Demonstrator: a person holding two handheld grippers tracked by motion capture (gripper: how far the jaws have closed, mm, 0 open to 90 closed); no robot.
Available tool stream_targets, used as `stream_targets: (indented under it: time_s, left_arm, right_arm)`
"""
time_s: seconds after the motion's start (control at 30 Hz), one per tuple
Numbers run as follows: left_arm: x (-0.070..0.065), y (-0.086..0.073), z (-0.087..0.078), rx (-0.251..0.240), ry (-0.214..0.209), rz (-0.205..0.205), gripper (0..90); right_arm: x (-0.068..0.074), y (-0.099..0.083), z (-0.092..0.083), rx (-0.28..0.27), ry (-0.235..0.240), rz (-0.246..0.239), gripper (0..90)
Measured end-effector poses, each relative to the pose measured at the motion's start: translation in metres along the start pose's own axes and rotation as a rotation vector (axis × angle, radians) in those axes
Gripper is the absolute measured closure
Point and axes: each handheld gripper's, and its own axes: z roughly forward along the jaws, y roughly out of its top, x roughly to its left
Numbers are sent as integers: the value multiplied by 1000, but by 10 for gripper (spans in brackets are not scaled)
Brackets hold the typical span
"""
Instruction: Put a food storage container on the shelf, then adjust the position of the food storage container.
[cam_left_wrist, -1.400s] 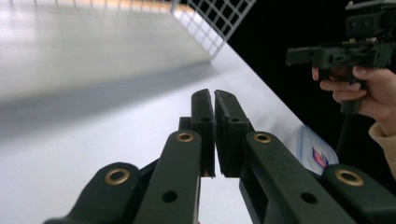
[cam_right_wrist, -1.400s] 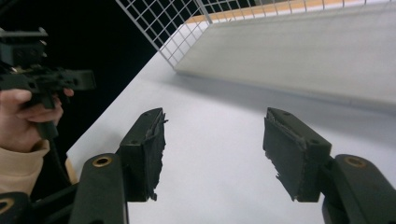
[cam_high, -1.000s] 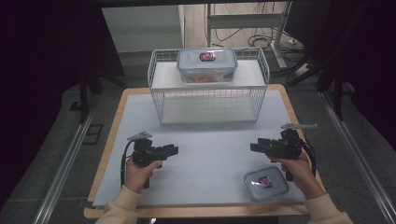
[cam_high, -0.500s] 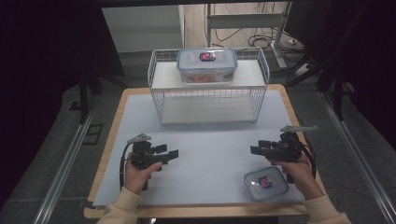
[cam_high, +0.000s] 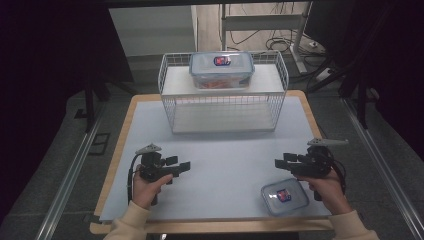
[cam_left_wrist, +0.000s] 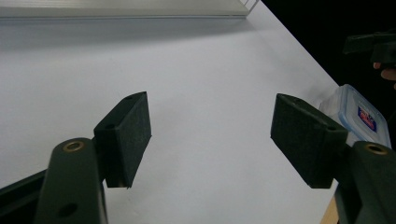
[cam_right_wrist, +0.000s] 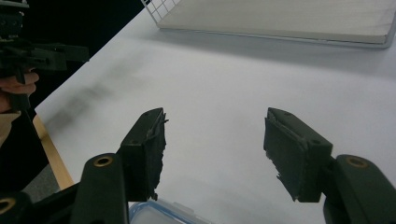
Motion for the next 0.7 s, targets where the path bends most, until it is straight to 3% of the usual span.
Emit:
stream_targets:
  time_s: [0.13, 0.47, 0.6, 0.7]
  left_arm:
    - [1, 1, -1, -7, -1, -2, 279]
    - [3, 1, 3, 0, -5, -18, 279]
    - [2, 1, 6, 9, -6, -18, 280]
    - [2, 1, 7, 15, -9, -16, 281]
  right_arm:
    - [1, -3, -6, 8, 9, -16, 526]
    - [-1, -14, -30, 33, -58, -60, 829]
    - [2, -26, -45, 58, -74, -96, 874]
    - [2, -38, -56, 64, -83, -91, 897]
